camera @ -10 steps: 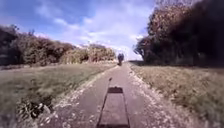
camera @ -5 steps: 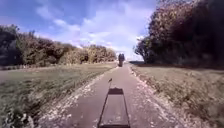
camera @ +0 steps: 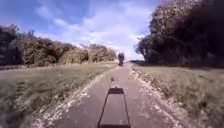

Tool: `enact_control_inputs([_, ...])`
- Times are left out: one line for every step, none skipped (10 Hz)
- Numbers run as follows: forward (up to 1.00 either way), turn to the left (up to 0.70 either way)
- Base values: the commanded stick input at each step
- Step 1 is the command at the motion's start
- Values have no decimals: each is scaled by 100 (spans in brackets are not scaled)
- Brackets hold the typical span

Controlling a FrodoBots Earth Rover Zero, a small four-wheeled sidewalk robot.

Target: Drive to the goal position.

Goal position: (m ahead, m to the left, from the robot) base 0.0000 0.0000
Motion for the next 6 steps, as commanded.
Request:
enact_control_inputs([70,-3])
enact_control_inputs([70,-23])
enact_control_inputs([70,-35])
enact_control_inputs([70,-35])
enact_control_inputs([70,-30])
enact_control_inputs([70,-24])
